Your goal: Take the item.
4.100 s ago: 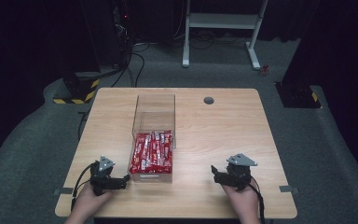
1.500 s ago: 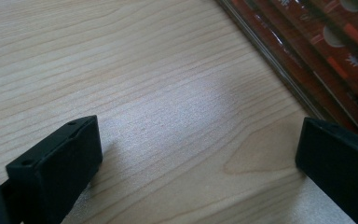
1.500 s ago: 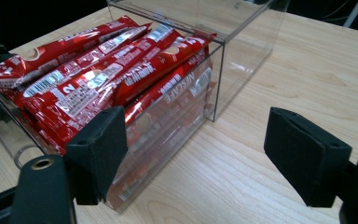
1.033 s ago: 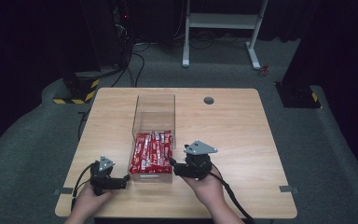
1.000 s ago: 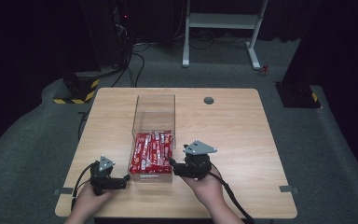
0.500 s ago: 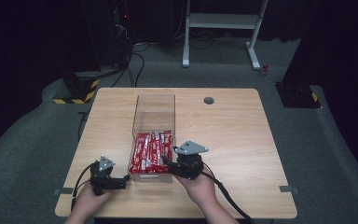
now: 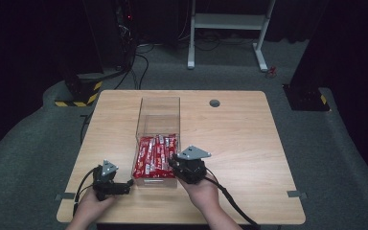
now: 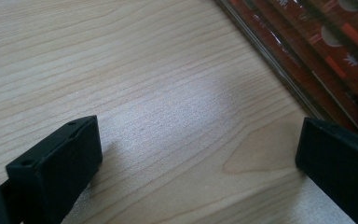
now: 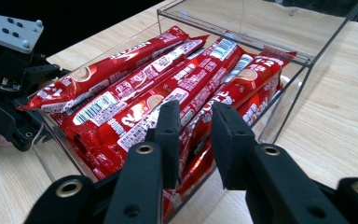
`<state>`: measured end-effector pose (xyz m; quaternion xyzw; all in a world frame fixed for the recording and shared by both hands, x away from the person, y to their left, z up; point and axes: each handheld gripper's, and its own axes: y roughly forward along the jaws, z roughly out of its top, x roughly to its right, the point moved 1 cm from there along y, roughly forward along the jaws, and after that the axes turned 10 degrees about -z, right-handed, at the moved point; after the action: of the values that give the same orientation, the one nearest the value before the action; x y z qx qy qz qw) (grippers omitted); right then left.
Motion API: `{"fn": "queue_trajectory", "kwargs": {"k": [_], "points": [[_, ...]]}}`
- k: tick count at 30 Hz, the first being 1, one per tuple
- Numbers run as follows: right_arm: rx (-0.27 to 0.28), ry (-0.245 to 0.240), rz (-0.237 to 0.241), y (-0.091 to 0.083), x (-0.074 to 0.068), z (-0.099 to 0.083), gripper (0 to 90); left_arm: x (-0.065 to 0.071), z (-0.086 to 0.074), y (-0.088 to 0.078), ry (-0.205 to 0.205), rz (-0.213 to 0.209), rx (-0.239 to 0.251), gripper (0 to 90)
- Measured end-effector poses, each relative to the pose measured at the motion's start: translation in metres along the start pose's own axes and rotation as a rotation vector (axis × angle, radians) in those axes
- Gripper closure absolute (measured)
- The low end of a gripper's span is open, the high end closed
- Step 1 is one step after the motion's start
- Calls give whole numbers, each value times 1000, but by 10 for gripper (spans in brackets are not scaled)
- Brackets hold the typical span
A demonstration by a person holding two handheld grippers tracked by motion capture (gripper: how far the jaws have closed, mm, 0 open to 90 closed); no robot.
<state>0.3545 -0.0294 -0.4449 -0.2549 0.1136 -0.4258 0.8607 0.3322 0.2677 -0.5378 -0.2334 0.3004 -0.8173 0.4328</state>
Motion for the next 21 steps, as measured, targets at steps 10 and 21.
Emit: {"fn": "queue_trajectory", "kwargs": {"k": [10, 21], "points": [[23, 18, -3, 3, -2, -5, 863, 0, 0, 0, 0, 0, 0, 6], [31, 56, 13, 3, 0, -8, 900, 0, 0, 0, 1, 0, 0, 6]]}}
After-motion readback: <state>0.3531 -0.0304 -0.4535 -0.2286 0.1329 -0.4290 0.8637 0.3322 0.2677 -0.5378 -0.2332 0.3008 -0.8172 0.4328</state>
